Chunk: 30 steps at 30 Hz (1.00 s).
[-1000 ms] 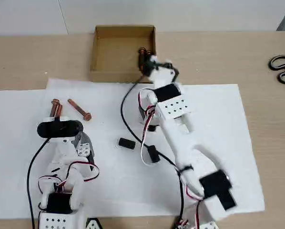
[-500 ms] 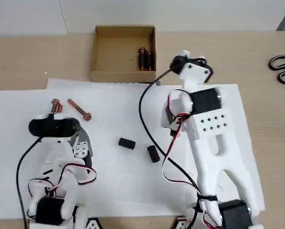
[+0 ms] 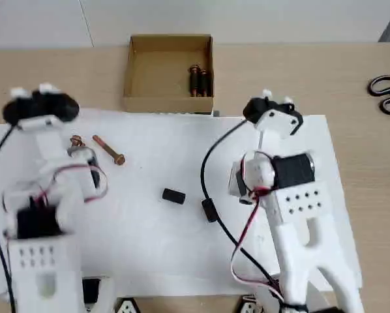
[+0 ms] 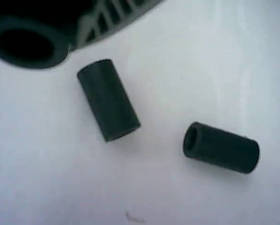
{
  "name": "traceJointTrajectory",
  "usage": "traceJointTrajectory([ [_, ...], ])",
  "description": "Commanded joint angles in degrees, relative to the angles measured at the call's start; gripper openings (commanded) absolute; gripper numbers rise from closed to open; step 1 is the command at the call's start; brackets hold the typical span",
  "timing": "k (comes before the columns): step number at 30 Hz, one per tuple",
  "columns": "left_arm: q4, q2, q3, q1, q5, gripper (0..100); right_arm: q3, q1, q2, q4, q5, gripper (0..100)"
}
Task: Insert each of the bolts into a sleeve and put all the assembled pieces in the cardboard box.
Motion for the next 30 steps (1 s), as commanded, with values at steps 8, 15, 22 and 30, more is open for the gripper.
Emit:
traceJointTrajectory([
  [8, 3.9, 21.9, -13.9, -4.5, -14.0, 1, 7.8, 0.6, -10.7, -4.9, 0.4, 0.2],
  [15, 12.7, 39.5, -27.3, -6.4, -19.3, 1, 14.4, 0.6, -13.6, -8.7, 0.4, 0.2],
  [22, 19.2, 54.9, -42.2, -10.4, -22.0, 1, 22.5, 0.6, -18.3, -15.8, 0.4, 0.2],
  [30, 25.1, 66.5, -54.4, -11.1, -27.0, 1, 24.5, 0.6, -23.5, -16.1, 0.4, 0.2],
])
